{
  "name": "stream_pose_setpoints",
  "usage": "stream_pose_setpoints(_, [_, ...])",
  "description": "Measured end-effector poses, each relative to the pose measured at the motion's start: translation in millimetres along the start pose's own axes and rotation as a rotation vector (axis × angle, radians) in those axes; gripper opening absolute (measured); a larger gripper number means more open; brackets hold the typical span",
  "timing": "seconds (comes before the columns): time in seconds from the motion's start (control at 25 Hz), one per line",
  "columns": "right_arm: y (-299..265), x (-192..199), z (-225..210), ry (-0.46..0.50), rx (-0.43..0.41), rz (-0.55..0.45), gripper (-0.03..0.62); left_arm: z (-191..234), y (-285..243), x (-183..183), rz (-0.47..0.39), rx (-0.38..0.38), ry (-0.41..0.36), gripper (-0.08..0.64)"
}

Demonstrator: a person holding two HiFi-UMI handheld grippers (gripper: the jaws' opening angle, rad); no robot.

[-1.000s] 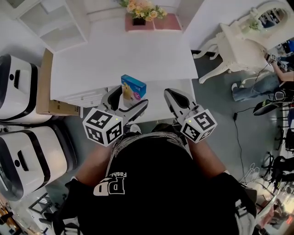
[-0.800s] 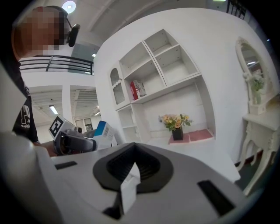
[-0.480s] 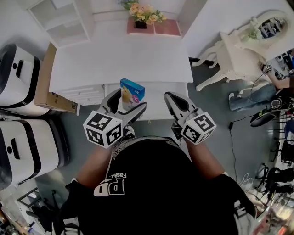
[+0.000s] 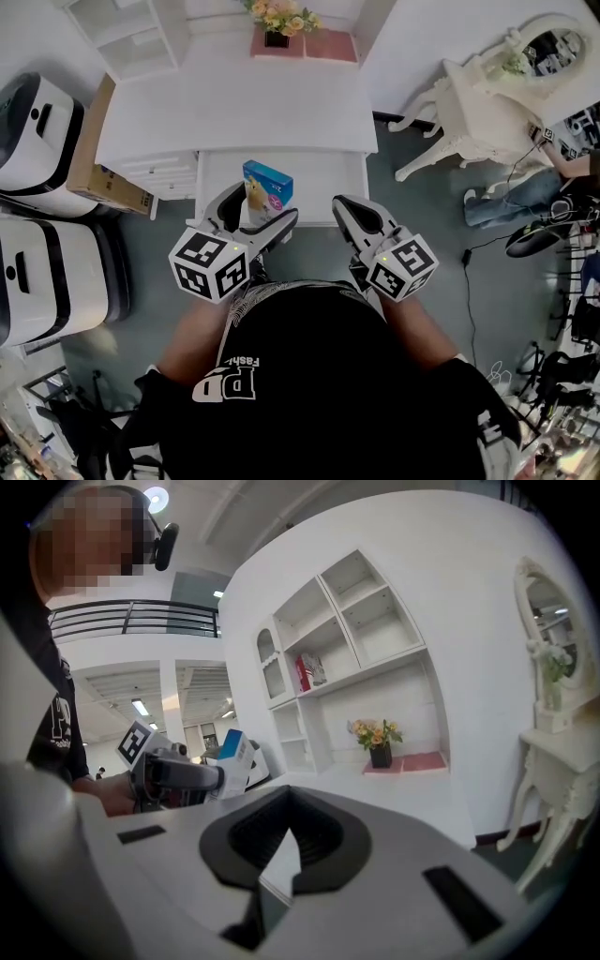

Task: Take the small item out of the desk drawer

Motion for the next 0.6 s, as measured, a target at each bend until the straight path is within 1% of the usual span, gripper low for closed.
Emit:
stream_pose_setpoints(0.16, [32.5, 6.4, 0.2, 0.007, -0.011, -0.012, 0.006, -27.0, 1.8, 18.9, -0.006, -0.01, 0.024, 0.425])
stream_pose_setpoints(0.36, [61.8, 14.9, 0.5, -0.004, -0.016, -0.026, 0.008, -47.1, 3.6, 31.6, -0.031, -0.012, 0.098, 0.425])
stream_pose_setpoints(0.6, [90.2, 23.6, 3.8, -0.024, -0.01, -0.043, 0.008, -75.1, 8.4, 47.6, -0.027, -0.028, 0.056, 0.425])
Point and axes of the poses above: the fingertips, and each gripper's own axes: y backward along the fingers, z to its left, x out of its underside, the point moved 7 cm from there along y, backward along the fingers, and after that the axes turned 6 degrees about y, right-handed, at the moved point
